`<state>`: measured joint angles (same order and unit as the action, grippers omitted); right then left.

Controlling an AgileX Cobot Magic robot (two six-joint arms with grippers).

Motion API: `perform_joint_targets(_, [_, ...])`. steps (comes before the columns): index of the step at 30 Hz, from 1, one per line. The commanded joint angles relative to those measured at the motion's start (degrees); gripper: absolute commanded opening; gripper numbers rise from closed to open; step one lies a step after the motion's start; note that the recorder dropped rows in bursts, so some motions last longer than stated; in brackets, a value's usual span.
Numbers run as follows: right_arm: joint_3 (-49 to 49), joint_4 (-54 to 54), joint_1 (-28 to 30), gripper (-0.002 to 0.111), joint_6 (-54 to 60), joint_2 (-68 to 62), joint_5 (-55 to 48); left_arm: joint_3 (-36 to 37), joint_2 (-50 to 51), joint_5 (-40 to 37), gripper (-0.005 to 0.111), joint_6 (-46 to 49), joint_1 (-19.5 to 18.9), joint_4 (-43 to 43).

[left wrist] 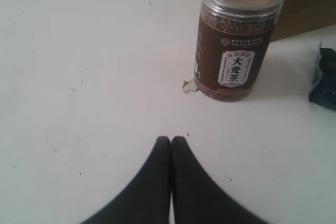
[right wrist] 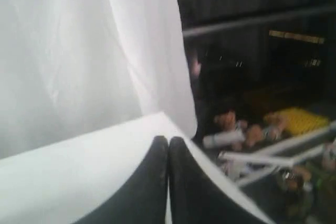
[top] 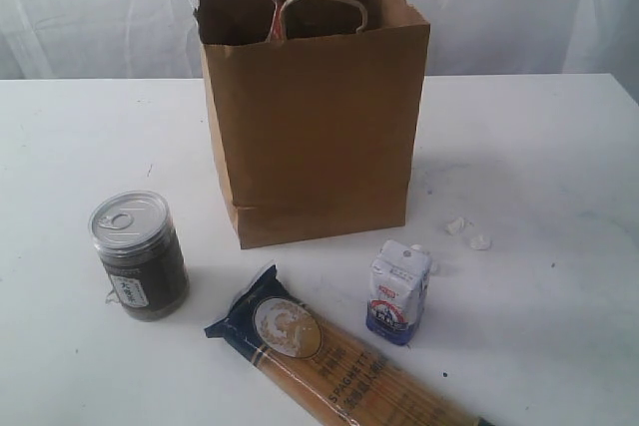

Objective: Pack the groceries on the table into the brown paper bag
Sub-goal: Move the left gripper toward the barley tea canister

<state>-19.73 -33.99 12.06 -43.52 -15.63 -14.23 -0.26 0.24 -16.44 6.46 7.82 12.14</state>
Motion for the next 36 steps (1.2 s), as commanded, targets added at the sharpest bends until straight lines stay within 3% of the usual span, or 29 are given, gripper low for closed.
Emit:
perform_joint_targets(1, [6.5,8.2,0.4,0.0,-1.7,-2.7,0.7,0.3,-0.2,0.2,0.0,-0.3,0.3,-1.7])
perform_joint_targets(5, [12.6,8.2,0.4,0.0,3.2,-3.4,0.6,0.3,-0.2,0.3,0.0,0.0,0.3,-8.7])
perform_joint_targets(9, [15.6,8.0,0.4,0.0,8.6,-3.4,9.4,0.3,-0.2,0.3,0.0,0.0,0.3,-21.6])
perform_joint_targets(17, [17.3,8.0,0.4,0.0,8.8,-3.4,1.1,0.3,-0.2,0.3,0.0,0.0,0.3,-25.1])
perform_joint_targets(22, [17.3,8.0,0.4,0.0,8.8,-3.4,0.9,0.3,-0.2,2.9,0.0,-0.3,0.3,-34.6])
perform_joint_targets(31, [17.3,8.0,0.4,0.0,8.8,-3.4,0.5,0.3,-0.2,44.5,0.0,-7.4,0.3,-34.5])
perform_joint_targets(36, [17.3,8.5,0.4,0.0,8.7,-3.4,0.5,0.3,-0.2,67.3,0.0,-18.2,0.3,-34.6])
